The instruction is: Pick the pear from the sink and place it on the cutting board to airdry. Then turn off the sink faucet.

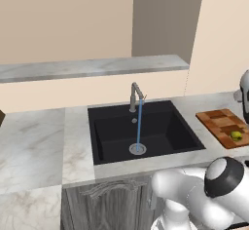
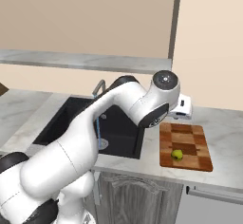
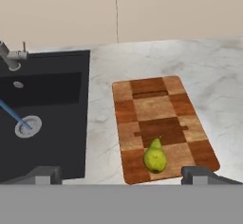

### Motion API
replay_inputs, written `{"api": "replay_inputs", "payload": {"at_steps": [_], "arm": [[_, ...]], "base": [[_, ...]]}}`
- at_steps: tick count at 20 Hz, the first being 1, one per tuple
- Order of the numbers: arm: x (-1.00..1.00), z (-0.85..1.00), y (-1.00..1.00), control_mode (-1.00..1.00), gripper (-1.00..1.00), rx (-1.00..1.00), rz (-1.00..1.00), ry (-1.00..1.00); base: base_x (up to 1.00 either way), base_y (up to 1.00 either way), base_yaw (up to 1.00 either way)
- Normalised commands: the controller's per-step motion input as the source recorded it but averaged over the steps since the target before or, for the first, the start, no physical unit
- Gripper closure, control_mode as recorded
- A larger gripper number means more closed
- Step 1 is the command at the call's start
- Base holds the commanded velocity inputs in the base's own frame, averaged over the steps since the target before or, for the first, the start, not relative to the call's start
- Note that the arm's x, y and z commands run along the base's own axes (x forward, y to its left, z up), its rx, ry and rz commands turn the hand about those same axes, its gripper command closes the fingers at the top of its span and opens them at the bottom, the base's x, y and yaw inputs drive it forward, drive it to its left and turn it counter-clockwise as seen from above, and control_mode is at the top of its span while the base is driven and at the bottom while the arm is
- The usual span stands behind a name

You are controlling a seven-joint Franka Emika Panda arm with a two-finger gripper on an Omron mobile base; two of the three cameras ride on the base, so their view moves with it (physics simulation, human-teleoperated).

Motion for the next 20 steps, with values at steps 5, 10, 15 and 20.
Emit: {"api": "replay_inputs", "payload": {"at_steps": [5,10,15,20], "arm": [[-0.17,0.25,0.45,-1.00,-1.00,-0.02,-0.03,-0.01],[-0.45,0.00,0.48,-1.00,-1.00,-0.05,-0.07,-0.20],[-0.48,0.00,0.42,-1.00,-1.00,0.00,-0.13,-0.14],[-0.23,0.00,0.48,-1.00,-1.00,0.04,-0.23,-0.01]], "base": [[0.00,0.00,0.00],[0.00,0.00,0.00],[0.00,0.00,0.00],[0.00,0.00,0.00]]}}
